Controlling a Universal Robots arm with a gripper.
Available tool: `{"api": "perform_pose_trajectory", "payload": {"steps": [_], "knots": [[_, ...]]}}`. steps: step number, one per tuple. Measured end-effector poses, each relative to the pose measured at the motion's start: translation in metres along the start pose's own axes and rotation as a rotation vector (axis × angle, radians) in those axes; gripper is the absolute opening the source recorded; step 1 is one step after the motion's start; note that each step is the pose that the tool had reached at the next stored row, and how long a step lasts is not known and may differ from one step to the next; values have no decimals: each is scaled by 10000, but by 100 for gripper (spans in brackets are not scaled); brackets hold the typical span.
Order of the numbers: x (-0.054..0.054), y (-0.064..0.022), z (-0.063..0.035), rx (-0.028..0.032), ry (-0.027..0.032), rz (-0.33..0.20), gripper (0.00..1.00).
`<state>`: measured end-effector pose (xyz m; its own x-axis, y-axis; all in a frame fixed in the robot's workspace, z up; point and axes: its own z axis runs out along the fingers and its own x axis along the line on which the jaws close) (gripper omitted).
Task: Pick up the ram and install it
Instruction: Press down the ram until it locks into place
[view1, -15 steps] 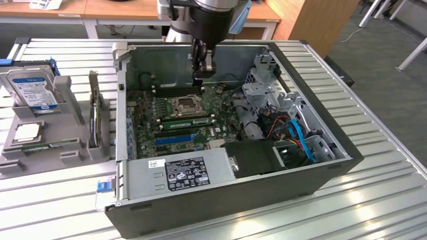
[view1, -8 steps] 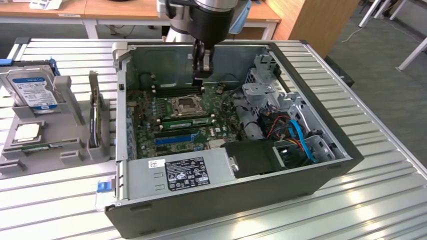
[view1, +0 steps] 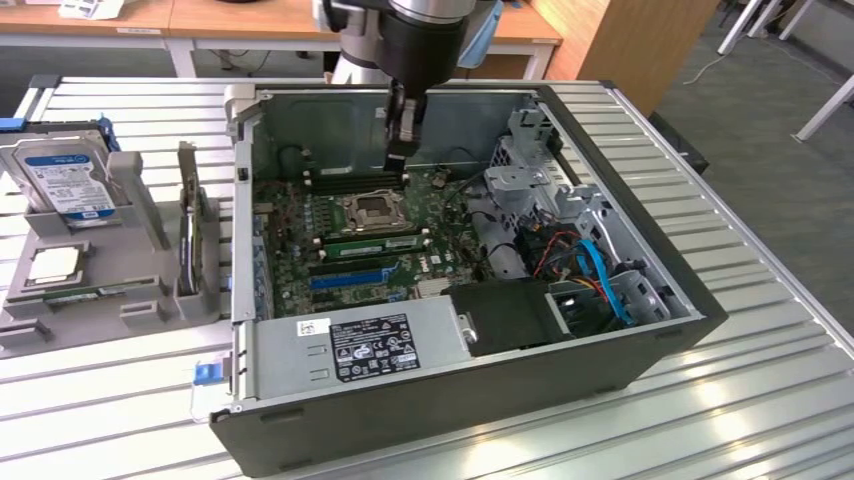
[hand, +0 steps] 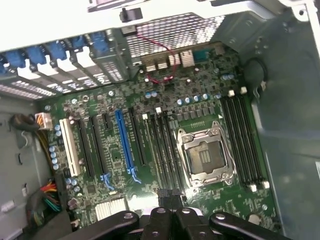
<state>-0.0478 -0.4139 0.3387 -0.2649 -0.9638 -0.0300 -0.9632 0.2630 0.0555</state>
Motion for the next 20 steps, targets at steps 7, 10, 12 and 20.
{"api": "perform_pose_trajectory", "payload": {"steps": [7, 10, 12, 20], "knots": [[0, 0, 0, 29, -54, 959, 10], [0, 0, 0, 42, -77, 1371, 10], [0, 0, 1, 51, -93, 1666, 10], [0, 0, 2, 87, -162, 2904, 10]]}}
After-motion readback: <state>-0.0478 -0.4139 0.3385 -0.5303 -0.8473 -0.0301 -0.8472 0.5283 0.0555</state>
